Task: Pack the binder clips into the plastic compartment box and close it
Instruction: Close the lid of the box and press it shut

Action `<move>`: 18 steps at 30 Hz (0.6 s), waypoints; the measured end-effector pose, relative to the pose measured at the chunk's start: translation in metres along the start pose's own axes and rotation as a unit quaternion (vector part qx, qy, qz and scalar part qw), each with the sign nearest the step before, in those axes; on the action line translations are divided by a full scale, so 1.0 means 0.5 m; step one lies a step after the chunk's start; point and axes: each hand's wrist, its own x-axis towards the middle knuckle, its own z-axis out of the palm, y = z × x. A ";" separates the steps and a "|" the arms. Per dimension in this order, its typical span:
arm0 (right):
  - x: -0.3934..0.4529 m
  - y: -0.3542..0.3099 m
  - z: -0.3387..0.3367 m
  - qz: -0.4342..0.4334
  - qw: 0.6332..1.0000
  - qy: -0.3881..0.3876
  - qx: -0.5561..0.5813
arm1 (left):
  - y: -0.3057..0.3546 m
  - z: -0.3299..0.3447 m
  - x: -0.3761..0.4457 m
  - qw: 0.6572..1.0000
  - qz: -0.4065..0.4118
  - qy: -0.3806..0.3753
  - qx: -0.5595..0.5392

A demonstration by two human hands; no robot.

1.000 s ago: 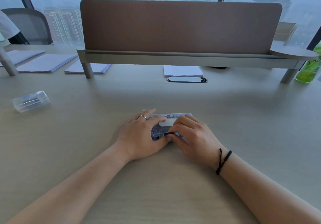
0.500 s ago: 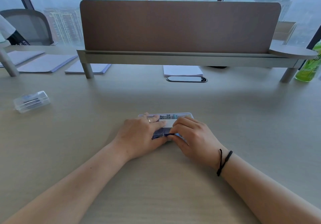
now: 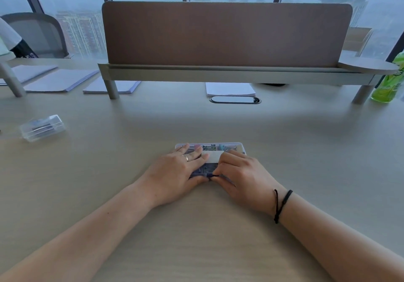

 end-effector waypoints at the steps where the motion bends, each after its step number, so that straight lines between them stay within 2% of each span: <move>1: -0.002 0.000 -0.001 -0.011 1.000 -0.004 -0.011 | 0.000 -0.001 -0.001 1.000 -0.009 -0.018 -0.011; 4: -0.008 -0.003 -0.007 -0.032 0.999 -0.009 -0.030 | 0.000 -0.010 -0.004 0.999 -0.013 -0.025 -0.032; 6: -0.011 -0.005 -0.007 -0.015 1.000 -0.007 -0.013 | -0.004 -0.012 -0.009 0.999 -0.015 -0.024 -0.042; 8: -0.012 -0.004 -0.004 0.050 0.998 -0.002 0.049 | -0.004 -0.014 -0.013 0.998 -0.021 -0.033 -0.057; 10: -0.010 0.003 0.000 0.139 0.981 0.008 0.136 | 0.004 -0.019 -0.014 0.995 -0.038 -0.034 -0.082; 13: -0.003 0.011 0.007 0.223 0.953 0.004 0.204 | 0.012 -0.020 -0.009 0.992 -0.060 -0.007 -0.111; 15: 0.000 0.009 0.005 0.248 0.943 -0.012 0.221 | 0.018 -0.018 -0.006 0.991 -0.066 0.006 -0.112; 18: 0.000 0.004 -0.001 0.251 0.948 -0.024 0.196 | 0.024 -0.016 -0.006 0.990 -0.073 0.014 -0.119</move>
